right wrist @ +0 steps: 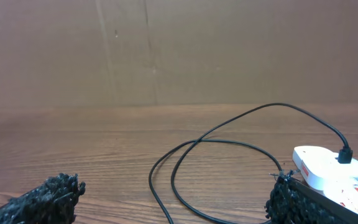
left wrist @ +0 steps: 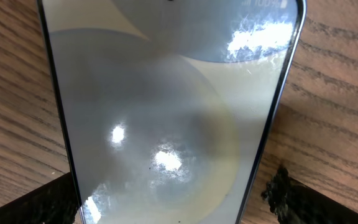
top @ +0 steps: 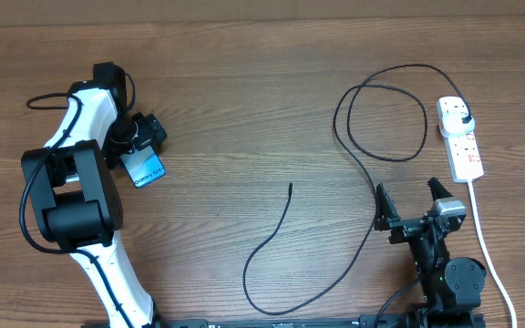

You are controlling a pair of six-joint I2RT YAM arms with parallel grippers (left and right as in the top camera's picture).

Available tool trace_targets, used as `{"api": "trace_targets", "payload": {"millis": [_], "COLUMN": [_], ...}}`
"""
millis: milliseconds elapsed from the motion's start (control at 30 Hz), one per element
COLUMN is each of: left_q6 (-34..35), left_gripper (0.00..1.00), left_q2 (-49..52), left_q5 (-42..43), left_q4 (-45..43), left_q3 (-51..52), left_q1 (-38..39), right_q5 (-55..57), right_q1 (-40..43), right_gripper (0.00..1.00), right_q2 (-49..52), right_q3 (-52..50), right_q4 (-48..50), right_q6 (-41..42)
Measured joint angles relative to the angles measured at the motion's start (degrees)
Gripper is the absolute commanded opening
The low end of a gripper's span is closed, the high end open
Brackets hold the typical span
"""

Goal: Plug charger to phone and switch on socket
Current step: 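Lower the left gripper and close it on the phone, then lift the phone with the left gripper and turn it upright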

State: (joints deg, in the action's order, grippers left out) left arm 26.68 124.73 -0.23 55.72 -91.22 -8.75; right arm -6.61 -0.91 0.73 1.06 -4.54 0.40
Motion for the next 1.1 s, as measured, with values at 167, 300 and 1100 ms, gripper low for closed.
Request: {"api": "trace_targets", "payload": {"millis": [167,300,1100], "left_q6": [0.24,0.24,0.35], "left_gripper": [0.9,0.9,0.78], "left_q2": [0.0,0.0,-0.09], "left_q5": [-0.02,-0.02,0.0], "left_q4": [-0.02,-0.02,-0.04], "left_q3": [0.0,0.0,0.0], "left_q1": [-0.02,-0.02,0.0], "right_q5": [0.02,0.02,0.0], "right_q1": [0.0,0.02,0.0], "right_gripper": [1.0,1.0,1.0], "right_q2": [0.0,0.0,0.0], "right_q3": [0.0,0.0,0.0], "right_q4": [-0.02,-0.02,-0.02], "right_q6": [0.0,0.0,0.02]}}
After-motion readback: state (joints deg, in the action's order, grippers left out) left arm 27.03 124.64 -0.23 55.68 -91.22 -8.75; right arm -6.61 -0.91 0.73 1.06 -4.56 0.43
